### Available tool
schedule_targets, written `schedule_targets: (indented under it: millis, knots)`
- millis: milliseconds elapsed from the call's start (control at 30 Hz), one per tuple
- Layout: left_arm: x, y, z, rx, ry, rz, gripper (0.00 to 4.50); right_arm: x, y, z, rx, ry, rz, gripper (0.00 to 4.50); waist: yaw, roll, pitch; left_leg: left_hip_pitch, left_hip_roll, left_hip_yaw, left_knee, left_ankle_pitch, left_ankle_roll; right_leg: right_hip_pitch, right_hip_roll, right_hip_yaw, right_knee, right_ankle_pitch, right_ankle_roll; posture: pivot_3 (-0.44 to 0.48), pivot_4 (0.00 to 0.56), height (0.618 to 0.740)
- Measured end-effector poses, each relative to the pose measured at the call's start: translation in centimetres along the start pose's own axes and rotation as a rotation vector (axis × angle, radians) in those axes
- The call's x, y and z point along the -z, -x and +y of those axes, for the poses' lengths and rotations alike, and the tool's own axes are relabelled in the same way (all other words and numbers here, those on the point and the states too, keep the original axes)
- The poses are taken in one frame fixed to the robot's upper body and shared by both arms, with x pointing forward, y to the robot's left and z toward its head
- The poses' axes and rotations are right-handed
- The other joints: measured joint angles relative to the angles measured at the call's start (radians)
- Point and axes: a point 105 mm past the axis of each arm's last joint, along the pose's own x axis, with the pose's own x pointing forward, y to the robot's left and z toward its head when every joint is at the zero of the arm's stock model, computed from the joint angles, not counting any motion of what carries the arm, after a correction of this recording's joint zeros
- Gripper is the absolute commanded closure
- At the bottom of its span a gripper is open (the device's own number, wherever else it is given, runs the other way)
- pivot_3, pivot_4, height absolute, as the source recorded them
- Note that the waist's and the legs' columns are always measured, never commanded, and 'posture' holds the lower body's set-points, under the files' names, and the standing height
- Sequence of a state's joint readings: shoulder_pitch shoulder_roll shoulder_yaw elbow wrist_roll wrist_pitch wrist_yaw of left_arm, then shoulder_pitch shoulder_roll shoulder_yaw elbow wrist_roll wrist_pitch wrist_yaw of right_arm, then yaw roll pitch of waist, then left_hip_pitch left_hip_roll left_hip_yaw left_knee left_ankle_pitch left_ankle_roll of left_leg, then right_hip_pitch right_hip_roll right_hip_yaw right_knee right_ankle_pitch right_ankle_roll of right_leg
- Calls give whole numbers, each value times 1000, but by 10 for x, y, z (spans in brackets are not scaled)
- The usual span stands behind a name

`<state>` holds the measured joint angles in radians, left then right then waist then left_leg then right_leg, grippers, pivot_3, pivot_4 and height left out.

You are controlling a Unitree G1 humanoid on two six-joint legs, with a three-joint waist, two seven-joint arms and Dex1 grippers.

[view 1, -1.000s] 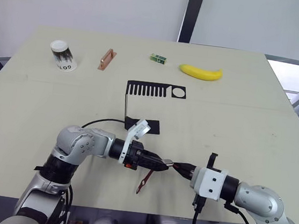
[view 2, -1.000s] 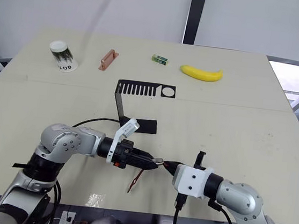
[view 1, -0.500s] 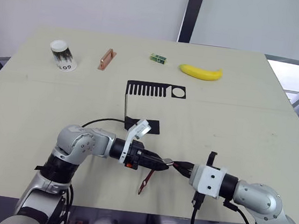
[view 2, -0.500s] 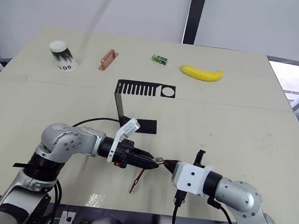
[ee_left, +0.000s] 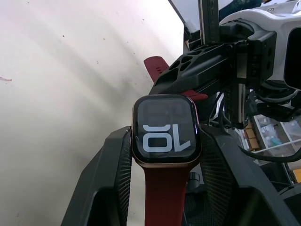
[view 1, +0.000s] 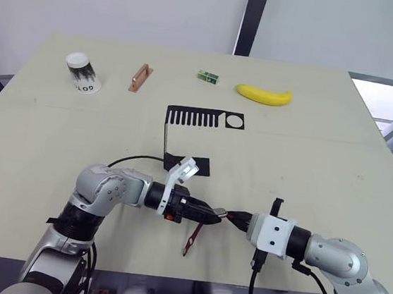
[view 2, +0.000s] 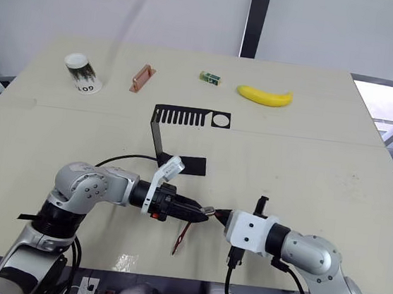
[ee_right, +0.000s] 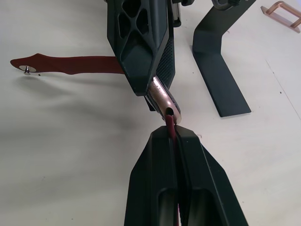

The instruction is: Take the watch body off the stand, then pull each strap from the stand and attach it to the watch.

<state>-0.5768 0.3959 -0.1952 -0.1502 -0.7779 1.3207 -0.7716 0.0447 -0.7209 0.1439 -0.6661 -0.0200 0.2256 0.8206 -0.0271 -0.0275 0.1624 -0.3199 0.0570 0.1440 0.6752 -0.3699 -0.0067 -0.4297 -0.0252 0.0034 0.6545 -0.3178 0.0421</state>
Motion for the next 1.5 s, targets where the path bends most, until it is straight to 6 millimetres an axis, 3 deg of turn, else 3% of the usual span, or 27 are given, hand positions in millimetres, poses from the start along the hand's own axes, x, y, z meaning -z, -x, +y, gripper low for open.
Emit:
schedule_targets:
  millis: [1500]
  knots:
    - [4,-3,3,-31,-13,40,2907,5,-8,3,-38,-4,43,4500,0,0,0,0,0,0,0,0,0,0,0,0,0,0,0,0,150,738]
